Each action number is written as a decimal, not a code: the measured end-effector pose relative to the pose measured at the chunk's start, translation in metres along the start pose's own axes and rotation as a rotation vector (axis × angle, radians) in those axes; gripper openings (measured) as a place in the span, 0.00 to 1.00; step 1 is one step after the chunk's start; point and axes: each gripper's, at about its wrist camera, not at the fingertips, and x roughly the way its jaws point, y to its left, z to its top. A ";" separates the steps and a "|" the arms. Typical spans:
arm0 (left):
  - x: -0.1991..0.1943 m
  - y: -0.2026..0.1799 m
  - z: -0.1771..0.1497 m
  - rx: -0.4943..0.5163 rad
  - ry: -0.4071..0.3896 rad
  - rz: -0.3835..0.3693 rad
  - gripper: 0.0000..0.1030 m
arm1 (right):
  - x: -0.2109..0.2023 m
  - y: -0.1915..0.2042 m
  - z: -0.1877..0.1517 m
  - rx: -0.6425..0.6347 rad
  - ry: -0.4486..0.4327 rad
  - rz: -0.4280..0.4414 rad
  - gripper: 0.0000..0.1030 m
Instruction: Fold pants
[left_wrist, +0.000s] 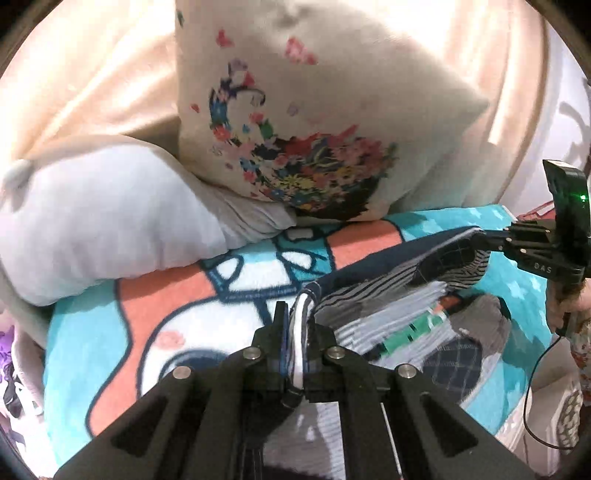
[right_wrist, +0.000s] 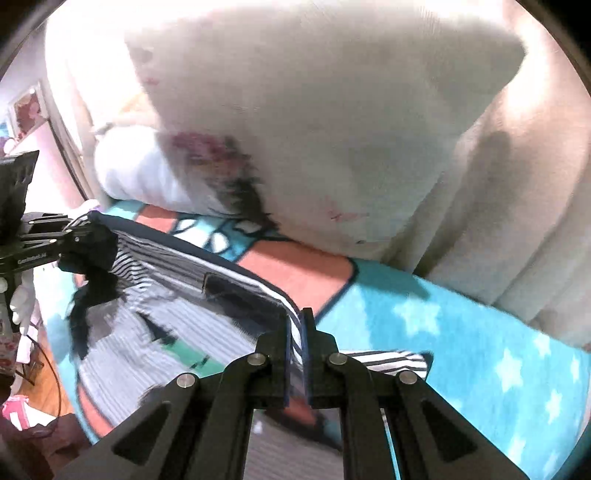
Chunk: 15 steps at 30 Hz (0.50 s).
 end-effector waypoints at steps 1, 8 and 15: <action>-0.006 -0.005 -0.008 0.000 -0.011 0.001 0.06 | -0.005 0.003 -0.001 0.004 -0.011 0.006 0.05; -0.025 -0.010 -0.076 -0.011 -0.020 0.015 0.06 | -0.019 0.049 -0.074 0.080 -0.051 0.033 0.05; -0.004 -0.003 -0.139 -0.088 0.072 0.015 0.09 | -0.010 0.053 -0.135 0.206 -0.025 0.077 0.06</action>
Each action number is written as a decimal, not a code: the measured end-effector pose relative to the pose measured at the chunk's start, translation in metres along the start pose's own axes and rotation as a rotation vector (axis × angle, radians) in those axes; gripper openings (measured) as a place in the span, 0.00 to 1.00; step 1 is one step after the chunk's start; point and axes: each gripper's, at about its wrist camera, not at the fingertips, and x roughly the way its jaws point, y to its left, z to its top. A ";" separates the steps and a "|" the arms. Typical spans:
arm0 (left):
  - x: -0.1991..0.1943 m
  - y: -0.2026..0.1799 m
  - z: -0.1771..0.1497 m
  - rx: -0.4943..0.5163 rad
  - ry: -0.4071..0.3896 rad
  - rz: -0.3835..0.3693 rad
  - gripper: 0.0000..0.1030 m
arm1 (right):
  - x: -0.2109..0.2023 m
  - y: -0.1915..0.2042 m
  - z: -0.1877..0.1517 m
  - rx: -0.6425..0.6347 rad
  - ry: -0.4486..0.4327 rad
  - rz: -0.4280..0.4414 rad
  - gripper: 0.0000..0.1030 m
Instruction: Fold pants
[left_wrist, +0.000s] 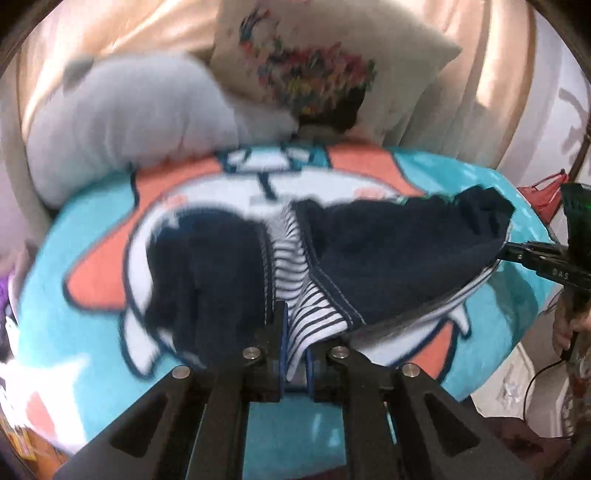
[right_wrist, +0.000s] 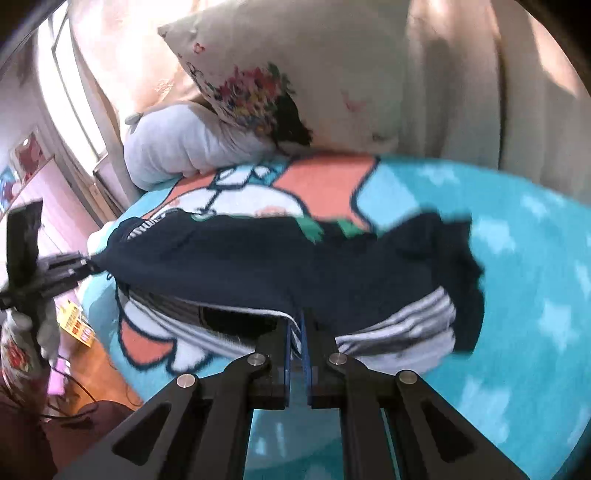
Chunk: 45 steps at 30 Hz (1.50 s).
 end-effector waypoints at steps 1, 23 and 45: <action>0.001 0.003 -0.006 -0.021 0.009 -0.012 0.10 | 0.002 0.000 -0.005 0.007 0.006 0.002 0.06; 0.014 0.069 0.018 -0.228 0.015 -0.031 0.15 | -0.035 -0.019 -0.033 0.206 -0.168 -0.068 0.50; 0.006 0.119 0.011 -0.433 -0.054 0.025 0.52 | -0.050 -0.058 -0.013 0.321 -0.278 -0.109 0.59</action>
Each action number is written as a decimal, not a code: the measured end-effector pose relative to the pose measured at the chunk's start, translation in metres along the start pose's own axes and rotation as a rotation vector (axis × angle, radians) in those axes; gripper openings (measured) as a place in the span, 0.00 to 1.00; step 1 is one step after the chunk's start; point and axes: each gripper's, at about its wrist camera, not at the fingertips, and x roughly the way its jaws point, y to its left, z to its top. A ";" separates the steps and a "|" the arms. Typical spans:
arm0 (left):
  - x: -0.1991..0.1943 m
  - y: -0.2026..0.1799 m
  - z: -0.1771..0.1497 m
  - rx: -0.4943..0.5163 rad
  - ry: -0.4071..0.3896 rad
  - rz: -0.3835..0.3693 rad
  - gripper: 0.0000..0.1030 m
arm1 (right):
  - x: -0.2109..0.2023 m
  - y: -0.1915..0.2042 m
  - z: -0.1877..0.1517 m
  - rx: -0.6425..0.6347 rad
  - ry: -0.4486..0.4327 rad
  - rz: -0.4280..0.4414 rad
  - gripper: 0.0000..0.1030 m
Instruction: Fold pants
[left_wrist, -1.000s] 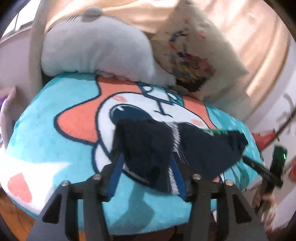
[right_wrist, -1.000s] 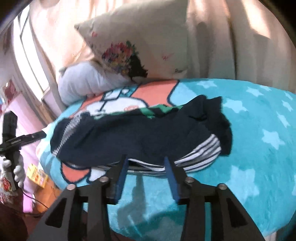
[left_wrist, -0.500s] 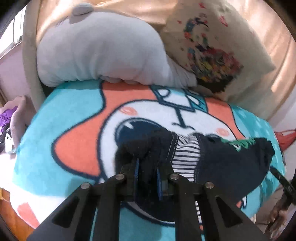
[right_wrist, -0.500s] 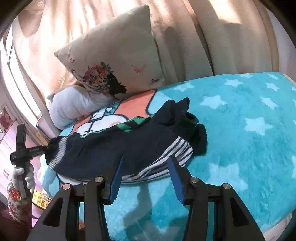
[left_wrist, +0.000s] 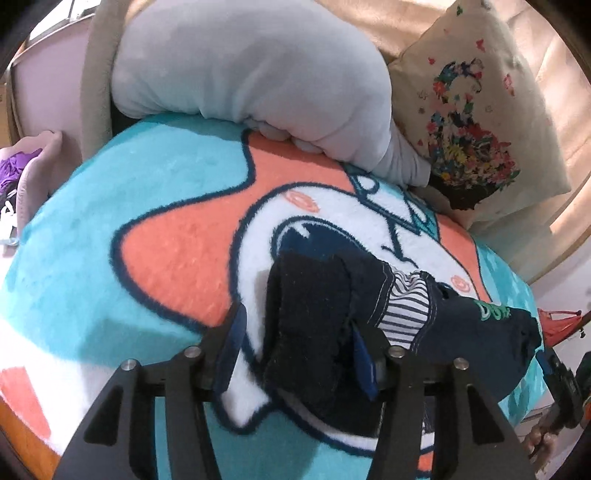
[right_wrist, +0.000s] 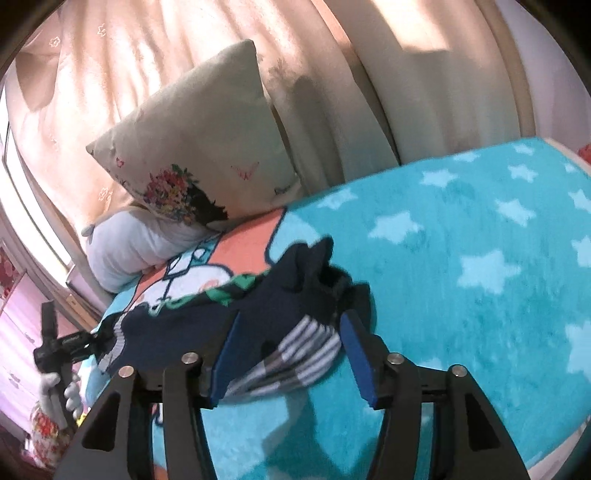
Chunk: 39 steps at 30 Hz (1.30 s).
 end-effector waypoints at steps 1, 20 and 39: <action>-0.006 0.002 -0.001 -0.010 -0.009 -0.007 0.52 | 0.002 0.000 0.003 0.003 -0.009 -0.008 0.59; -0.057 -0.063 -0.005 0.128 -0.137 -0.121 0.56 | -0.019 -0.043 0.013 0.261 -0.115 -0.077 0.23; 0.044 -0.096 -0.022 0.222 -0.013 0.073 0.58 | 0.163 0.057 0.001 0.301 0.334 0.371 0.25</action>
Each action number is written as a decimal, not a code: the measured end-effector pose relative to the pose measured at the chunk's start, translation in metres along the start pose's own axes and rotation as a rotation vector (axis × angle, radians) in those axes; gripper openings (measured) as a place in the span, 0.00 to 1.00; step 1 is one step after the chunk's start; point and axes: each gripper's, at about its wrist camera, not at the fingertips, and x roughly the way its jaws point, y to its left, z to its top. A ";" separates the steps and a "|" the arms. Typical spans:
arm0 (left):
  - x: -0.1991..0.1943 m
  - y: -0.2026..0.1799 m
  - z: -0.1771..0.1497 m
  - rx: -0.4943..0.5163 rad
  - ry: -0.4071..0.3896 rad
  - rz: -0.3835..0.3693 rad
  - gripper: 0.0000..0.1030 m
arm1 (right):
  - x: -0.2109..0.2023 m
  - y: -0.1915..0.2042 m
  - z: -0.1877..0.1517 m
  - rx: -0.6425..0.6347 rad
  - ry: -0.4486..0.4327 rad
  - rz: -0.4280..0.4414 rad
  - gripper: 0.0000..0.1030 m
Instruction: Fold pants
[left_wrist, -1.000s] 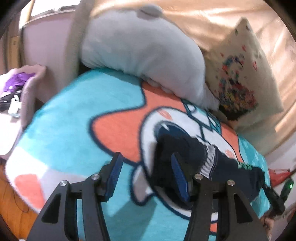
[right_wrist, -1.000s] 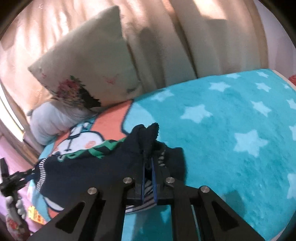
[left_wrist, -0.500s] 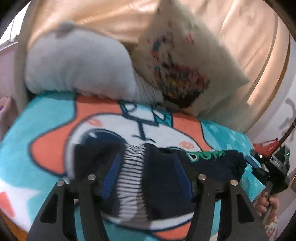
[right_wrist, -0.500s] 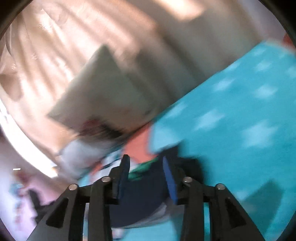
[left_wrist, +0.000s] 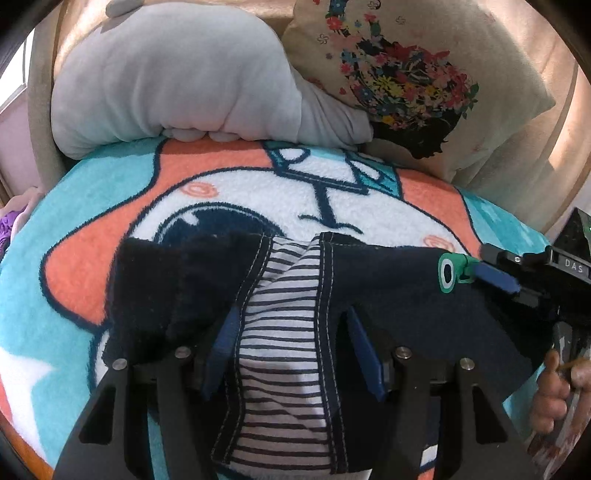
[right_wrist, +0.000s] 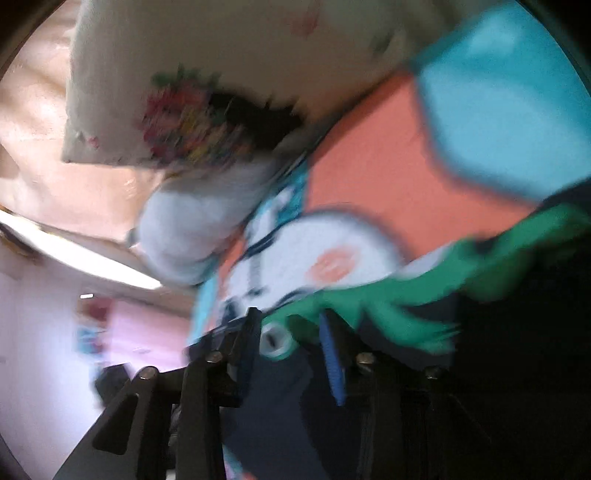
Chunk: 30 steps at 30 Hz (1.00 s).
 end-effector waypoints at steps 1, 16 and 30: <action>0.000 0.000 0.000 -0.002 -0.001 -0.005 0.58 | -0.015 -0.008 0.004 0.001 -0.041 -0.039 0.25; 0.000 -0.008 -0.005 0.043 -0.021 0.013 0.65 | -0.184 -0.024 -0.033 -0.033 -0.503 -0.353 0.48; -0.042 -0.031 -0.004 0.059 -0.081 0.068 0.69 | -0.165 -0.015 -0.062 -0.161 -0.439 -0.396 0.62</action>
